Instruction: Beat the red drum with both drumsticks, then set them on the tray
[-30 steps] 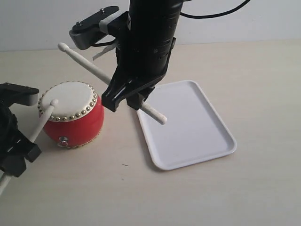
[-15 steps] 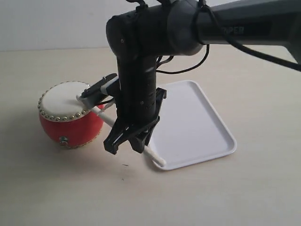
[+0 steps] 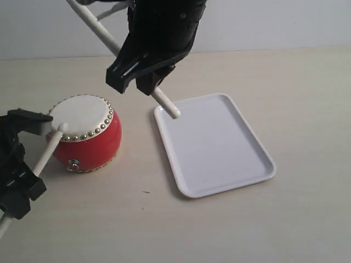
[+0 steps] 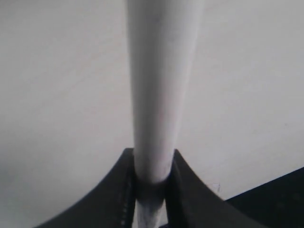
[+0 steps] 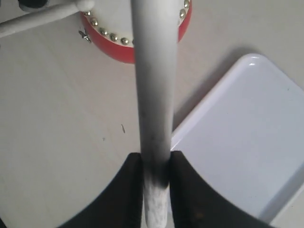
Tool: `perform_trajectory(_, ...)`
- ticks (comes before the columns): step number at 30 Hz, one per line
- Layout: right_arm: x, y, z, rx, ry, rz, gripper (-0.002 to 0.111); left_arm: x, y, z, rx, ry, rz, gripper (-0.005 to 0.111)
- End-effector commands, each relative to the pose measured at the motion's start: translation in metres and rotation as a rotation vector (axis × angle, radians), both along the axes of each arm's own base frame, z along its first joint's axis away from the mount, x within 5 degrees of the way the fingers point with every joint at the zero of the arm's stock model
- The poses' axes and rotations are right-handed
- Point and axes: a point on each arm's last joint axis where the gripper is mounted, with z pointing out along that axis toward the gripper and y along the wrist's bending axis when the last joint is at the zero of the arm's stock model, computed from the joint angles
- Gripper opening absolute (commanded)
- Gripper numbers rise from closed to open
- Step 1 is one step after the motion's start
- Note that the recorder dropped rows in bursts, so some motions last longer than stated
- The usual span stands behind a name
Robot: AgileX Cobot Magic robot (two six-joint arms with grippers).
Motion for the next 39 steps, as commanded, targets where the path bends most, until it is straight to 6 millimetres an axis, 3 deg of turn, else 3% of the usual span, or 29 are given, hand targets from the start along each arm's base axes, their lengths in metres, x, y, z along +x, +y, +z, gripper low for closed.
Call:
perform_trajectory(1, 0.017, 0.016, -0.051, -0.096, 0.080, 0.005, 0.000, -0.024, 0.008, 0.062, -0.049, -0.208, 0.021, 0.000)
perform_trajectory(5, 0.027, 0.037, -0.141, -0.201, 0.282, 0.000, 0.000, -0.060, 0.029, 0.116, -0.046, -0.492, 0.046, 0.000)
perform_trajectory(7, 0.029, 0.038, -0.158, -0.230, 0.306, 0.000, 0.000, -0.066, 0.035, 0.126, -0.035, -0.574, 0.059, 0.000)
perform_trajectory(9, 0.028, 0.034, -0.132, -0.192, 0.258, 0.001, 0.000, -0.058, 0.031, 0.120, -0.040, -0.554, 0.061, 0.000)
perform_trajectory(12, 0.020, 0.025, -0.074, -0.099, 0.158, 0.008, 0.000, -0.038, 0.020, 0.095, -0.038, -0.427, 0.055, 0.000)
perform_trajectory(17, 0.002, 0.006, -0.009, 0.014, 0.042, 0.012, 0.000, -0.004, 0.000, 0.027, -0.034, -0.122, 0.004, 0.000)
perform_trajectory(21, -0.004, -0.003, 0.012, 0.046, -0.002, 0.013, 0.000, 0.011, -0.005, -0.026, 0.032, 0.086, 0.002, 0.000)
perform_trajectory(24, -0.004, -0.003, 0.011, 0.038, -0.010, 0.013, 0.000, 0.016, -0.007, -0.040, 0.063, 0.212, -0.005, 0.000)
perform_trajectory(28, 0.002, 0.003, -0.004, 0.006, 0.015, 0.017, 0.000, 0.015, -0.009, -0.019, 0.031, 0.190, 0.000, 0.000)
perform_trajectory(31, 0.010, 0.011, -0.029, -0.039, 0.058, 0.017, 0.000, 0.008, -0.007, 0.015, -0.014, 0.064, 0.001, 0.000)
perform_trajectory(36, 0.024, 0.026, -0.090, -0.146, 0.160, 0.018, 0.000, -0.020, 0.003, 0.081, -0.092, -0.198, -0.004, 0.000)
perform_trajectory(39, 0.031, 0.033, -0.128, -0.211, 0.220, 0.014, 0.000, -0.038, 0.010, 0.109, -0.121, -0.326, 0.000, 0.000)
